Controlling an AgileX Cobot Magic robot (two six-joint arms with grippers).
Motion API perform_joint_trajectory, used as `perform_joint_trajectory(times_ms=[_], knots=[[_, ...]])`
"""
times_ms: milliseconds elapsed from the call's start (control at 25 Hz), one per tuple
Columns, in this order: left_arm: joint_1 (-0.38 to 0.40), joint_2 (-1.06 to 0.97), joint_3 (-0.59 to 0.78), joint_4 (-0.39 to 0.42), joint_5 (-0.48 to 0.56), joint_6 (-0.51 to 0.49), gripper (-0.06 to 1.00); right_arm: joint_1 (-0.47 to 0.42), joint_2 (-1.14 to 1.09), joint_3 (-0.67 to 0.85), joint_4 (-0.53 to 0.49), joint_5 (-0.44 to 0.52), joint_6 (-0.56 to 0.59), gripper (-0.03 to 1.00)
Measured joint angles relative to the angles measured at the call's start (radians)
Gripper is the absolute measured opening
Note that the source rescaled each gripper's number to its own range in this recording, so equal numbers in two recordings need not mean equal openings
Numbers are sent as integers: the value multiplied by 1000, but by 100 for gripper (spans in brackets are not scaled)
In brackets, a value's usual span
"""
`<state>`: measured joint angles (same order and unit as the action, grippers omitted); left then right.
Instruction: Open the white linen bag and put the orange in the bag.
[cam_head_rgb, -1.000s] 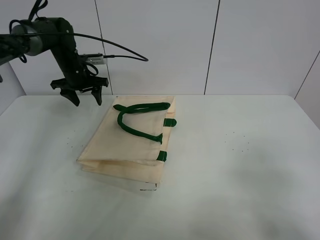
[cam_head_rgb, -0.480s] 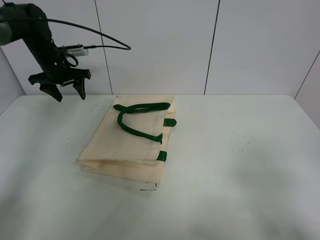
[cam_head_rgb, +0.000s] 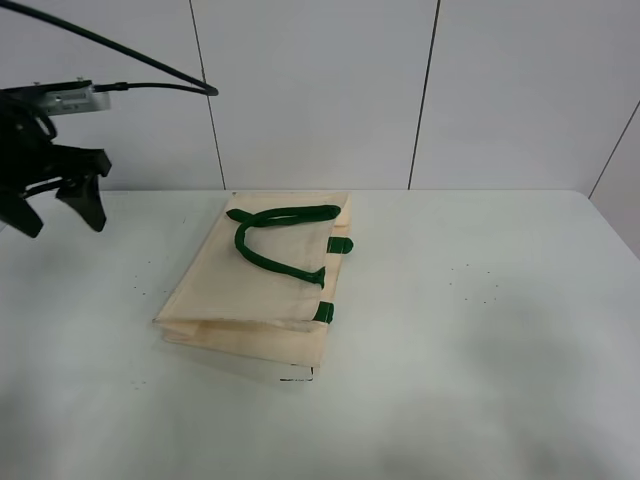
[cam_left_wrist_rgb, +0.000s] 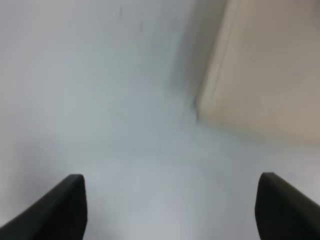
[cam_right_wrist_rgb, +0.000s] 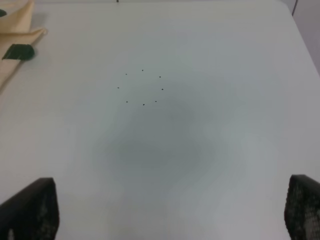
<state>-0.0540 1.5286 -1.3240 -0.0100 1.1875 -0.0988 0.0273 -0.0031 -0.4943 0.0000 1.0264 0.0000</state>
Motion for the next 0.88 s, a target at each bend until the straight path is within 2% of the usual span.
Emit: perform_joint_trajectory(times_ms=[200, 400, 560, 680, 880], knots=[[0, -297, 287, 0, -7, 29, 86, 0, 0, 0, 0, 0, 0, 100], [0, -575, 577, 0, -121, 60, 86, 0, 0, 0, 0, 0, 0, 100], [0, -787, 752, 0, -150, 87, 86, 0, 0, 0, 0, 0, 0, 100], [0, -938, 819, 0, -137, 99, 86, 0, 0, 0, 0, 0, 0, 100], [0, -1165, 828, 0, -135, 99, 86, 0, 0, 0, 0, 0, 0, 100]])
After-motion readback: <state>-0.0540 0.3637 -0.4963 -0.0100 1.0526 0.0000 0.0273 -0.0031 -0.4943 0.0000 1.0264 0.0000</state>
